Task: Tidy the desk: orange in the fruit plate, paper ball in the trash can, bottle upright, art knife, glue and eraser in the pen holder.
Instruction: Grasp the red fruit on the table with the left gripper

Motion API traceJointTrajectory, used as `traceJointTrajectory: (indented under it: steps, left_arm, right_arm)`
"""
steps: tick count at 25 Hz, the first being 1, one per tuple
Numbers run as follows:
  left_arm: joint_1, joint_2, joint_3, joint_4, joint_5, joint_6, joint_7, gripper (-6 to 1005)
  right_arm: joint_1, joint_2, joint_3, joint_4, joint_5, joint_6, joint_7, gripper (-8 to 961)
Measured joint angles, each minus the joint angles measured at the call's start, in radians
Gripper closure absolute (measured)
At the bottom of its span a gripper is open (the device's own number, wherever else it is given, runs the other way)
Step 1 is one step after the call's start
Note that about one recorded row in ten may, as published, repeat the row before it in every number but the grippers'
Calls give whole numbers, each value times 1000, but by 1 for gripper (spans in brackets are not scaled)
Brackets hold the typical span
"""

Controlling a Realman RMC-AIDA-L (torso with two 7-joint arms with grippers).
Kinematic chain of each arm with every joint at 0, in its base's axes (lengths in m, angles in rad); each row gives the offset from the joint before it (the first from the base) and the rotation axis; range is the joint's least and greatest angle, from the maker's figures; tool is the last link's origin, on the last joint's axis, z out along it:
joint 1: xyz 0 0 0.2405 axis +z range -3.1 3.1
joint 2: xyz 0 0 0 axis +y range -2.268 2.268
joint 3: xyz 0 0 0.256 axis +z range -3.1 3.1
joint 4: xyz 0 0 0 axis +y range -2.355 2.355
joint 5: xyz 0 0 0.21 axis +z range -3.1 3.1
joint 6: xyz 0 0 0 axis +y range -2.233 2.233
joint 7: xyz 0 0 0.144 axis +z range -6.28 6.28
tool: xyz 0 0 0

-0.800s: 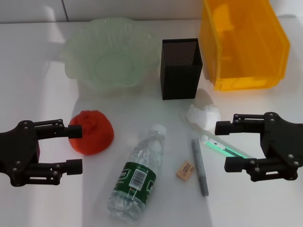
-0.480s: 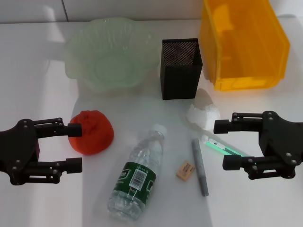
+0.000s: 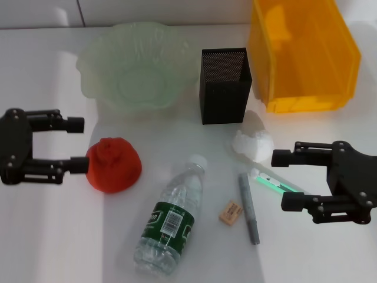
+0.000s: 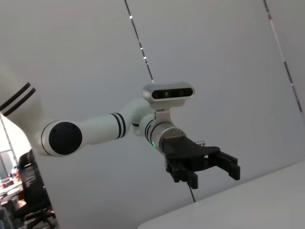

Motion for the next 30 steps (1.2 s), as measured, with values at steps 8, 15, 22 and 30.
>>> traceJointTrajectory:
  steps: [8,15,22,30]
  left_arm:
    - [-99,-51,-132,37,260,-161,-1,203]
    - [-107,-123,-126,17,351,-277,56,204]
    - [-112,-140,-90,-84,355,-401,102,205]
    - [-114,-141,-58,-145,360,-482,142,207]
  right_arm:
    - [-41,2,23,5,0,0,-25,228]
    - [-46,2,25,6,0,0,-25,229]
    - [-47,3,25,6,0,0,-26,230]
    - [-47,4,25,6,0,1,-27,231]
